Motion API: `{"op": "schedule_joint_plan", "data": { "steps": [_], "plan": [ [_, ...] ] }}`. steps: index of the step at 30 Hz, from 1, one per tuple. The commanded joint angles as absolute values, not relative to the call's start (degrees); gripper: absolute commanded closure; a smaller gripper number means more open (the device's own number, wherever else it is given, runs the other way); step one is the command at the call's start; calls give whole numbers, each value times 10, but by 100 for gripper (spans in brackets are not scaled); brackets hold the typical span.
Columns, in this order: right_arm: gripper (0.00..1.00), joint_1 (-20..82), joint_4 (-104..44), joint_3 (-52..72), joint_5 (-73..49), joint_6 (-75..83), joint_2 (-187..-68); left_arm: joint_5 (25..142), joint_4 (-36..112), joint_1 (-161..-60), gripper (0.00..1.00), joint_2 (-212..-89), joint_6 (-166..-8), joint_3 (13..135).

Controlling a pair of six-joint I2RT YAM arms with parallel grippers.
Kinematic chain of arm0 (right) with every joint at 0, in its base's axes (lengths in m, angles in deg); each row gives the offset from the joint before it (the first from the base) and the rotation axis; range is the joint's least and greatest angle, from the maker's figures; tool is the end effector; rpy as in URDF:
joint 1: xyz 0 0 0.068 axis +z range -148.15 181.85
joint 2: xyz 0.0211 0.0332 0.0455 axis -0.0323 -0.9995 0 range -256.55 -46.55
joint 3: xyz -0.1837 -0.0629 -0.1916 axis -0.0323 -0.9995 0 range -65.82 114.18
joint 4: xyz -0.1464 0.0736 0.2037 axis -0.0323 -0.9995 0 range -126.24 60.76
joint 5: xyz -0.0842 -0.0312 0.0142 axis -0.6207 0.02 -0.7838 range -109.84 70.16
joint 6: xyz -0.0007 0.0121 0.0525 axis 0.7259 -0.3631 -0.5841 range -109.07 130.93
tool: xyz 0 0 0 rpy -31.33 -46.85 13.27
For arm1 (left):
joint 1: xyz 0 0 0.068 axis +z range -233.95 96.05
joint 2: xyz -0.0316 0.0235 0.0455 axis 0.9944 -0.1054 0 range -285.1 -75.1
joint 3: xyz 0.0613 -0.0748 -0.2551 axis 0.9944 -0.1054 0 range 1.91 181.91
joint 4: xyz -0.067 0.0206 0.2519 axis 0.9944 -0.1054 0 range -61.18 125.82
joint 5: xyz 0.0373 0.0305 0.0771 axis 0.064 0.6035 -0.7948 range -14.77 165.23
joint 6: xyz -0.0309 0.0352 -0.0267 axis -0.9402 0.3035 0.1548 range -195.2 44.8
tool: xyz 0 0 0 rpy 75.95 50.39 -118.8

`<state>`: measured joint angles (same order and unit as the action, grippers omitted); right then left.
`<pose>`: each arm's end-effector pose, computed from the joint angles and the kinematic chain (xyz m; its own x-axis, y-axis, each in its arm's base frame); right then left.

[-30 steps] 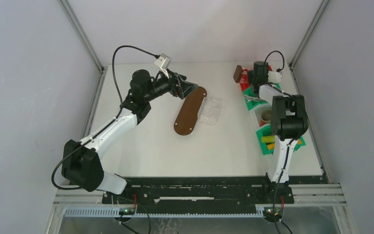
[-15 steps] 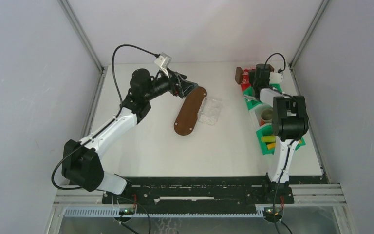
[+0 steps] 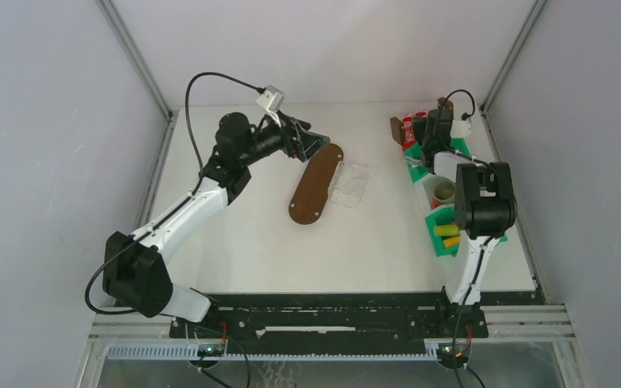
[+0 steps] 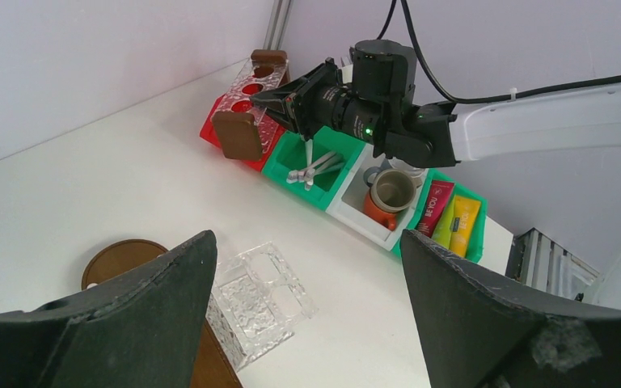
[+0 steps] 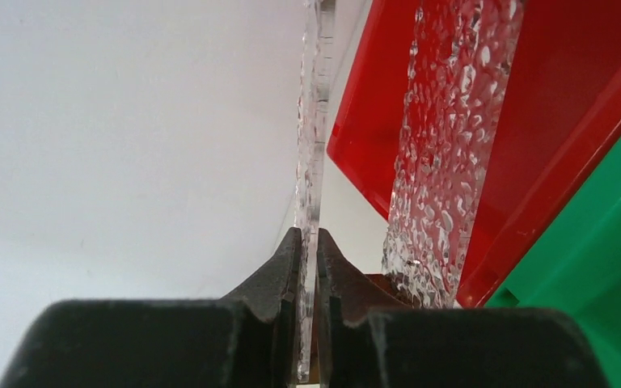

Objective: Prepare toiletry sets of a toothbrush and toothpaste on the tray
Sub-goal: Pick up the toothpaste holder from the storage box.

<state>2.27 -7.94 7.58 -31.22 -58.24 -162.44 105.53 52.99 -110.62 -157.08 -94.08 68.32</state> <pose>0.4580 -0.0037 0.1904 0.0366 0.9166 -0.3981 0.4008 0.3515 0.8461 0.2959 -0.1687 0.3699 -0.2478 -0.1882 -0.9504 0.8012 0.5117 -0.3102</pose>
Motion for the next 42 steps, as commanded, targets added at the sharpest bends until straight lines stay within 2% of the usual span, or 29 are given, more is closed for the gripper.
{"op": "schedule_joint_plan", "data": {
  "steps": [1,15,21,28,32,37,42],
  "plan": [
    [100,13,12,69,-300,-535,-1557,1063,544,-1111,12,-1561,-926,718],
    [100,9,119,14,-213,-498,-1504,1055,561,-1113,12,-1540,-924,701],
    [100,11,182,-23,-114,-472,-1453,1057,583,-1113,12,-1520,-928,683],
    [100,26,280,-134,14,-449,-1353,1072,626,-1114,12,-1469,-975,649],
    [100,56,309,-167,66,-454,-1316,1066,671,-1114,11,-1418,-1023,581],
    [100,126,389,-166,111,-483,-1331,1027,677,-1109,11,-1348,-1046,500],
    [100,168,521,-127,171,-544,-1418,1024,670,-1073,10,-1314,-1046,464]
  ]
}}
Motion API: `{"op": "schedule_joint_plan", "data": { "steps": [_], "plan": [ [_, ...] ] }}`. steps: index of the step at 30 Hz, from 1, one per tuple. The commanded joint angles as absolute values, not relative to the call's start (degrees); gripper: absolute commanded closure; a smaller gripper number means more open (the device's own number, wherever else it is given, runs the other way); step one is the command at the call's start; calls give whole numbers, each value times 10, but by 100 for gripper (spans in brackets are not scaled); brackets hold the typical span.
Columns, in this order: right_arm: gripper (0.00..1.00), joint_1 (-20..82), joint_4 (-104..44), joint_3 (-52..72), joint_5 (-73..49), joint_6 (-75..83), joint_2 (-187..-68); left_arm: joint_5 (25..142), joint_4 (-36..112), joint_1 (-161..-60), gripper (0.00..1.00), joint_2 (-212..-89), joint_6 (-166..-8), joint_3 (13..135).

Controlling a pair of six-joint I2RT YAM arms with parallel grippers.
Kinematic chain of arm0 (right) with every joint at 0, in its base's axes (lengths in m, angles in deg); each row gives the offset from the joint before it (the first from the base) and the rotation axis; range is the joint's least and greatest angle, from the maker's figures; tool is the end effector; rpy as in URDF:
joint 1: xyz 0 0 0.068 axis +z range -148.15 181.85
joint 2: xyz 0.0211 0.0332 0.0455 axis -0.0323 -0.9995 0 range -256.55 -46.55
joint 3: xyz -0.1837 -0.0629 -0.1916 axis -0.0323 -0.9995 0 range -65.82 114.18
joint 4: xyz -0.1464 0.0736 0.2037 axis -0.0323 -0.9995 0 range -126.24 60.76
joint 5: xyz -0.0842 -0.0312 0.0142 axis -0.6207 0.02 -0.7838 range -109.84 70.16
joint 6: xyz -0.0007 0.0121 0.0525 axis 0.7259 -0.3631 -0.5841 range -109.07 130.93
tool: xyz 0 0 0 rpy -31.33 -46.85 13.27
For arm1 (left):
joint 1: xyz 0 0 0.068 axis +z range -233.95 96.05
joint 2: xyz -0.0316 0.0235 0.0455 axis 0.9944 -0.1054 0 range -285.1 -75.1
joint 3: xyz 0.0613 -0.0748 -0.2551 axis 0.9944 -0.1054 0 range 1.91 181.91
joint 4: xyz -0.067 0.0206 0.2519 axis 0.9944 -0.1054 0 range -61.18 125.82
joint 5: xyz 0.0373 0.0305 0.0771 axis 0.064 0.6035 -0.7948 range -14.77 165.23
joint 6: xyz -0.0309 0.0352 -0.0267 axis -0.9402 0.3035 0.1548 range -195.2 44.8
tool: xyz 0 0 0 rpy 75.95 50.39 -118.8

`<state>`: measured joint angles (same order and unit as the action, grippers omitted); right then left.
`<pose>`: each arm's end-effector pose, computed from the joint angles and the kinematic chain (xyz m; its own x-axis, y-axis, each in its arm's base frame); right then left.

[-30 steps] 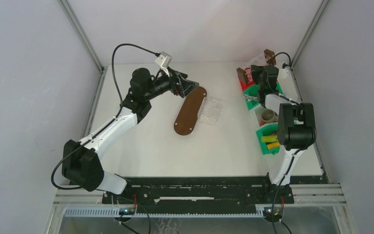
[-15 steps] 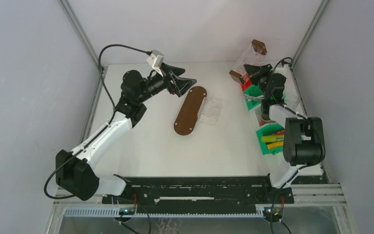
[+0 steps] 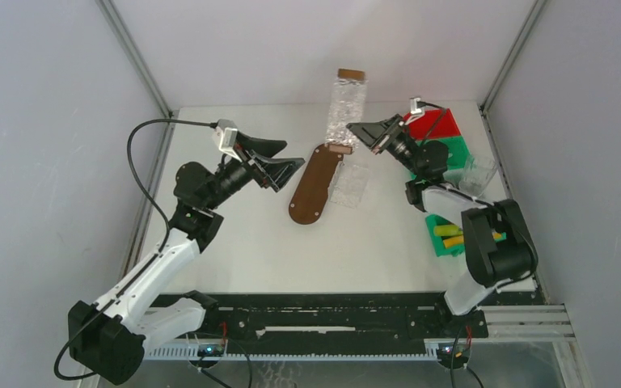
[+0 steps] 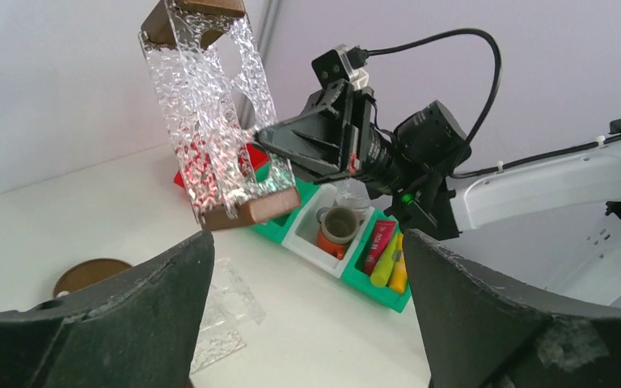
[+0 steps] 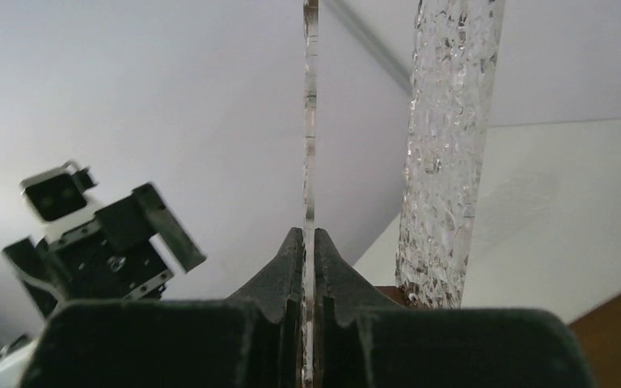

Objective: Prepare toiletry sets of a toothbrush and toothpaste on the tray
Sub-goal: Pick up the toothpaste holder from the storage box.

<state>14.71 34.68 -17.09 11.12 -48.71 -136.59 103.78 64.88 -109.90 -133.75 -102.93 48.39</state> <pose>0.3277 0.0936 0.3010 -0.3748 0.6734 -0.6372 -0.6538 0.2953 0.6966 0.2045 -0.1184 0.3766 -0.1391 -0.3869 -0.9116 0.8258 0.4627 -0.3224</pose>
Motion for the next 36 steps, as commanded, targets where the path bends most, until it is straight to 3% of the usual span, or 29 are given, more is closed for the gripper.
{"op": "schedule_joint_plan", "data": {
  "steps": [1,10,19,27,36],
  "plan": [
    [100,174,552,-112,183,-564,-1441,1026,670,-1069,10,-1313,-1045,465],
    [100,222,567,-78,253,-592,-1472,979,668,-1052,10,-1293,-1052,425],
    [100,240,567,-80,262,-585,-1476,1085,879,-996,10,-1389,-1229,394],
    [100,249,567,-72,270,-584,-1489,1109,911,-995,13,-1446,-1238,398],
    [100,252,567,-63,275,-587,-1501,1148,997,-996,26,-1518,-1294,410]
  ]
}}
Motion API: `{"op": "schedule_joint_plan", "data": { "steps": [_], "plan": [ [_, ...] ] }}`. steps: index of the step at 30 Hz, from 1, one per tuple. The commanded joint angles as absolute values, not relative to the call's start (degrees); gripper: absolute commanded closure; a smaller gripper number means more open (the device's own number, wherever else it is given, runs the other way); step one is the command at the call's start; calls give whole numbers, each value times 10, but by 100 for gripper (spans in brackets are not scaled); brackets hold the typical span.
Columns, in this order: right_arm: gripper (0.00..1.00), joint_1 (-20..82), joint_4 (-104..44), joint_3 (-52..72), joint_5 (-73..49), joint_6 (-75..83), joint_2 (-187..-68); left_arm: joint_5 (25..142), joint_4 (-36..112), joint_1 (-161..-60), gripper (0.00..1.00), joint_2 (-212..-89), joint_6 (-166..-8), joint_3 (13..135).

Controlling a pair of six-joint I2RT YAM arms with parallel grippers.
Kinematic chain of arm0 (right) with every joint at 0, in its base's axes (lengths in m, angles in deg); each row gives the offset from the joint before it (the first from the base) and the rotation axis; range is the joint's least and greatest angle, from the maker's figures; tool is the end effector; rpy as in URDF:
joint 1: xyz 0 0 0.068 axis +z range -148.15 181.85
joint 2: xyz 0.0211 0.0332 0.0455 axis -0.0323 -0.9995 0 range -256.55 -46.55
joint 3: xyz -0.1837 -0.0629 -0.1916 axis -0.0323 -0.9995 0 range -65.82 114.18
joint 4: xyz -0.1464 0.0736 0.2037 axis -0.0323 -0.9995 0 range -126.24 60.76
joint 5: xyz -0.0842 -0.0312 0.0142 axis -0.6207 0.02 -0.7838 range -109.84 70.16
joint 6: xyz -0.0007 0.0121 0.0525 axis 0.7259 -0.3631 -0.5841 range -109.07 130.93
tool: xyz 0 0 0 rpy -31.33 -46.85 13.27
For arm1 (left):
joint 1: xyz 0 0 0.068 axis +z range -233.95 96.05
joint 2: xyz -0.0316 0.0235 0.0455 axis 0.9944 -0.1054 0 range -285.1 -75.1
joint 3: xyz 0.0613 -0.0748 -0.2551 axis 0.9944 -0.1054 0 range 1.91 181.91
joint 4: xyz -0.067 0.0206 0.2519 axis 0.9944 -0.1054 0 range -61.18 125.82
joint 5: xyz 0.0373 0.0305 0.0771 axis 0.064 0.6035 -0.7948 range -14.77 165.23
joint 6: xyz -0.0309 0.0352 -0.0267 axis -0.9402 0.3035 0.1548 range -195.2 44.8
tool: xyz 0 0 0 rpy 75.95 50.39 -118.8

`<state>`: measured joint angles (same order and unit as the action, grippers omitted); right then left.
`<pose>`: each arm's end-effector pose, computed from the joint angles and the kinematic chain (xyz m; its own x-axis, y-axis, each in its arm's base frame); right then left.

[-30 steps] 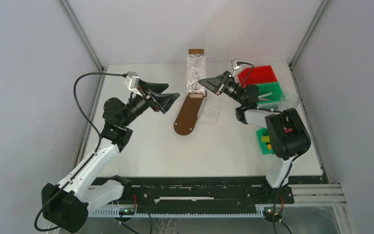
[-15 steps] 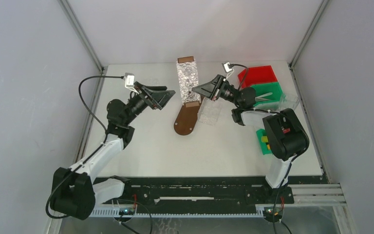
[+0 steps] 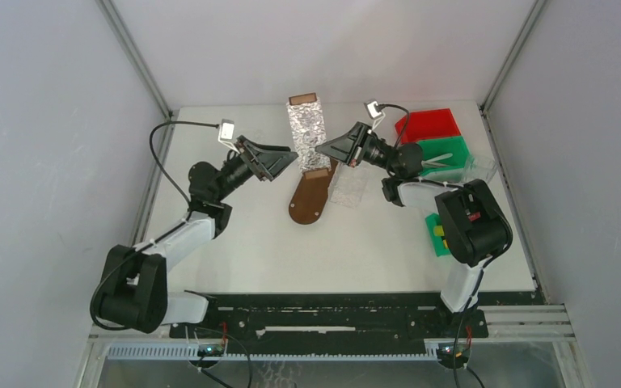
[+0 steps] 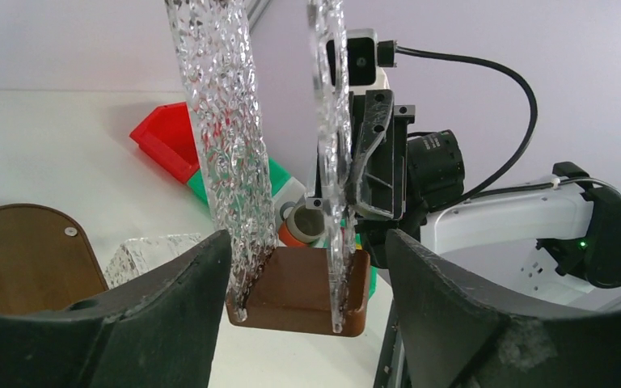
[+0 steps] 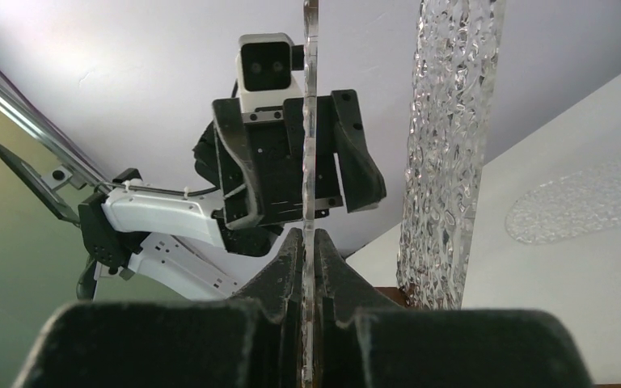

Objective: Prepare toiletry sets of a toothbrush and toothpaste on the tray
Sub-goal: Pick up the toothpaste holder from the storage box, then place the toothpaste holder at the center of the board.

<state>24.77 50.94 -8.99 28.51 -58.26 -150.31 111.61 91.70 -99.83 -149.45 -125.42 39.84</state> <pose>0.3356 0.1707 0.2855 -0.6006 0.4205 -0.6801 -0.7685 -0.0686 0.6362 0.2621 -0.0965 0.3047 -0.3778 -0.5358 -0.7551 0.7314 0.3274 -0.5983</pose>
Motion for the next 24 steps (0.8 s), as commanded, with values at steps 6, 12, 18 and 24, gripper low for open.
{"op": "schedule_joint_plan", "data": {
  "steps": [6,12,18,24],
  "plan": [
    [100,252,567,-57,278,-589,-1510,1163,1038,-998,36,-1543,-1325,418],
    [100,255,567,-54,280,-590,-1514,1170,1039,-1005,43,-1553,-1327,424],
    [100,257,567,-52,283,-590,-1513,1175,1039,-1007,48,-1566,-1328,427],
    [100,259,567,-48,286,-591,-1516,1192,1038,-1010,64,-1577,-1329,438]
  ]
}}
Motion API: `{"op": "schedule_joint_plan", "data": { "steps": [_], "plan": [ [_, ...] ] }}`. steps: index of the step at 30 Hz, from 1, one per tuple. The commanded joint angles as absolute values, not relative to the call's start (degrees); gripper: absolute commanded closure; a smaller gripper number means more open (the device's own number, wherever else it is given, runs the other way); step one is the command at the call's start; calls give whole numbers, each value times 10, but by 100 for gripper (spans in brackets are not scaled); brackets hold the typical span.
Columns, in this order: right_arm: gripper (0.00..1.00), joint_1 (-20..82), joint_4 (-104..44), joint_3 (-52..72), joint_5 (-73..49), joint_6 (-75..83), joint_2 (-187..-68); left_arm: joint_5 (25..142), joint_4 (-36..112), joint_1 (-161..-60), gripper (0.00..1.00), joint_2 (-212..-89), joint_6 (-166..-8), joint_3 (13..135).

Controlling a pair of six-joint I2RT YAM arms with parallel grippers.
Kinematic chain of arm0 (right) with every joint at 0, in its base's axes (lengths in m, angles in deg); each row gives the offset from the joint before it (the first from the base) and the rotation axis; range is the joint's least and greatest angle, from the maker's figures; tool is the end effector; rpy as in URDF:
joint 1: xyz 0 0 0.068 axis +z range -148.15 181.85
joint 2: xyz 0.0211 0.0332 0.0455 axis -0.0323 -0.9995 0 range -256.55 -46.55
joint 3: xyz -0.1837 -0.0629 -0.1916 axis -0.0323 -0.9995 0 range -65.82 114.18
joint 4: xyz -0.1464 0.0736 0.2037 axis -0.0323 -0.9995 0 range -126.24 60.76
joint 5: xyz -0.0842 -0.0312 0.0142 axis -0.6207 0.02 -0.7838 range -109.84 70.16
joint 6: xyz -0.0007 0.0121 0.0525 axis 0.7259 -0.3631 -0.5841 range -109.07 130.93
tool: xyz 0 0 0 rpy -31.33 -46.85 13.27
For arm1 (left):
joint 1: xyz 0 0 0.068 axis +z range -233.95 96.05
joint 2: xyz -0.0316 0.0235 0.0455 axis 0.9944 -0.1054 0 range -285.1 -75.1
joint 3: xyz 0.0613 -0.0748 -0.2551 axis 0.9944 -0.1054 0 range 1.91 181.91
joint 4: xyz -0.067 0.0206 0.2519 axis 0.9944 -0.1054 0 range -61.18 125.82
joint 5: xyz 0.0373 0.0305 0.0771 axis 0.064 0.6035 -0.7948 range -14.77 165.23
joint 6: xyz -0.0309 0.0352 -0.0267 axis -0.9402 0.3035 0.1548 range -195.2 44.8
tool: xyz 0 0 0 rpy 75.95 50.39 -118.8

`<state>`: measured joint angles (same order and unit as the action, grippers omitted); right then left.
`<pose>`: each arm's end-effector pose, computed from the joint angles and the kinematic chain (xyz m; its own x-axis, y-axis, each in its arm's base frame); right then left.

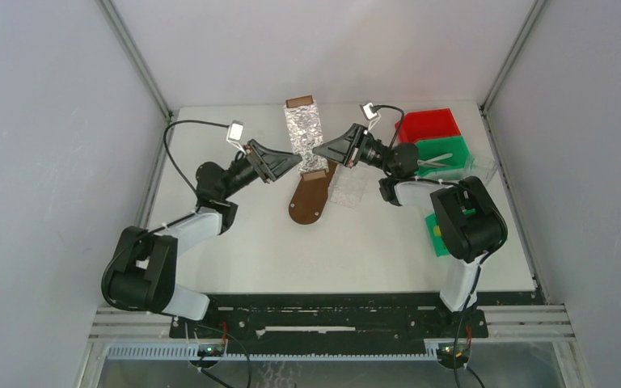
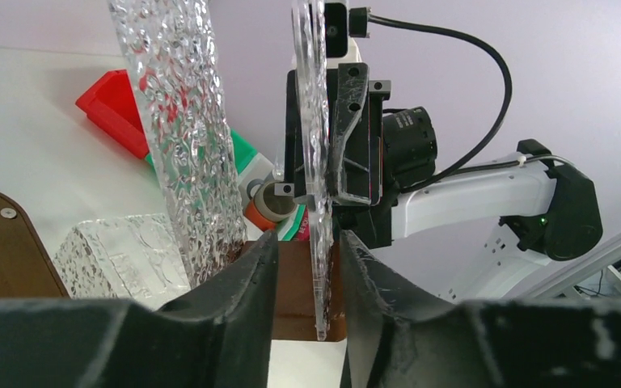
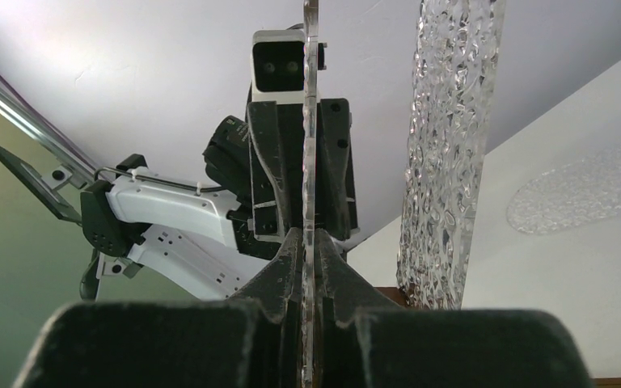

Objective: Prepare toiletry sets of a toothbrush and toothpaste on the tray
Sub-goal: Place the toothpaste holder at the center of the board.

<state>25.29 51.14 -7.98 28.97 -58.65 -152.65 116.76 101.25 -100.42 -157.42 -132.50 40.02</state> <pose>0.3413 0.1771 0.2761 -0.6234 0.4023 -0.6705 -0.7525 -0.0759 0.6542 0.2773 -0.1066 0.2837 -0.4900 -0.5120 -0.7055 0.7269 0.2067 -0.6549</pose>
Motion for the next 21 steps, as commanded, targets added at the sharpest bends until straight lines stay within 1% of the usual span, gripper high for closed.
{"op": "schedule_joint_plan", "data": {
  "steps": [1,3,5,6,8,9,11,14,17,21],
  "plan": [
    [100,259,567,-48,286,-591,-1517,1197,1038,-1010,68,-1578,-1327,440],
    [100,260,567,-45,287,-592,-1520,1206,1038,-1010,80,-1579,-1322,443],
    [100,261,567,-43,288,-593,-1522,1214,1033,-1009,98,-1579,-1315,448],
    [100,261,567,-42,288,-594,-1524,1219,1029,-1009,99,-1579,-1311,449],
    [100,262,567,-39,292,-594,-1527,1222,1020,-1006,100,-1572,-1298,448],
    [96,262,567,-37,295,-595,-1528,1223,1008,-1002,100,-1566,-1291,446],
    [76,259,566,-35,303,-595,-1529,1228,979,-988,100,-1552,-1275,445],
    [50,247,565,-38,323,-591,-1525,1243,906,-962,100,-1523,-1239,446],
    [41,230,565,-45,343,-589,-1519,1244,752,-940,100,-1478,-1155,465],
    [39,207,535,-62,362,-564,-1506,1250,522,-911,100,-1453,-1037,526]
  ]
}}
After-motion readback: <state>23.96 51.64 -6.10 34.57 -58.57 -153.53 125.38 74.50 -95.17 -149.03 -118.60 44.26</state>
